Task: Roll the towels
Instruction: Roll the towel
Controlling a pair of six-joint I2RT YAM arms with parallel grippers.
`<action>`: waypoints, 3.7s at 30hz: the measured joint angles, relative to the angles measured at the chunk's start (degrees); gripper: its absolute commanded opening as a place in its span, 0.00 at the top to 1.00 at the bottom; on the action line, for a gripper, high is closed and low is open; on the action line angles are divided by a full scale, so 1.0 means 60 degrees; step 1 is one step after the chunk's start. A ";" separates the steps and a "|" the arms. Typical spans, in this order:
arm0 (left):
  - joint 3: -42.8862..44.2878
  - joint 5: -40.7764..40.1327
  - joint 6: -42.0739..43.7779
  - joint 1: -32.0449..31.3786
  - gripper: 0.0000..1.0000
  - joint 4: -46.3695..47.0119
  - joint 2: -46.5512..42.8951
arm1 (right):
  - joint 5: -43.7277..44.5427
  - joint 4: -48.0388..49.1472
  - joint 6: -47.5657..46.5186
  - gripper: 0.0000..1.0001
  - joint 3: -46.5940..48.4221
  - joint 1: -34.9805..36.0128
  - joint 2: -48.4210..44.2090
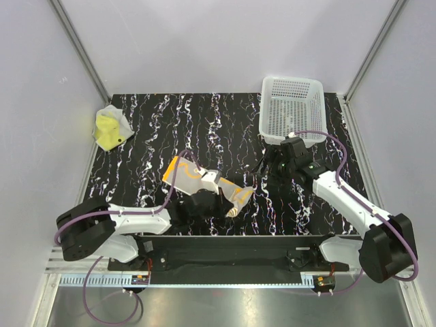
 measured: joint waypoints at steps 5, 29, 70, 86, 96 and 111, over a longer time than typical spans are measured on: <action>-0.1086 0.1348 -0.0896 0.1140 1.00 0.1566 -0.0160 | -0.0379 0.0561 0.0182 0.16 -0.0499 -0.0015 -0.0135; -0.1810 0.2288 -0.4073 0.2561 1.00 0.1483 0.0539 | -0.2514 0.5118 0.1814 0.25 -0.3195 0.0474 0.1104; 0.3034 -0.5683 0.0182 -0.3690 0.23 -0.4827 0.0641 | -0.2244 0.4845 0.1770 0.88 -0.1803 0.1494 0.3574; 0.4080 -0.6040 0.2623 -0.3304 0.68 -0.4328 0.4120 | -0.2335 0.3595 0.1497 0.88 -0.1592 0.1494 0.2943; 0.4251 -0.5985 0.2473 -0.3144 1.00 -0.4564 0.4233 | -0.2477 0.3344 0.1344 0.71 -0.1636 0.1494 0.2561; 0.2182 -0.3235 0.2357 -0.2197 1.00 -0.3089 0.1545 | -0.1166 0.0670 0.0506 0.00 -0.0211 0.1282 0.1249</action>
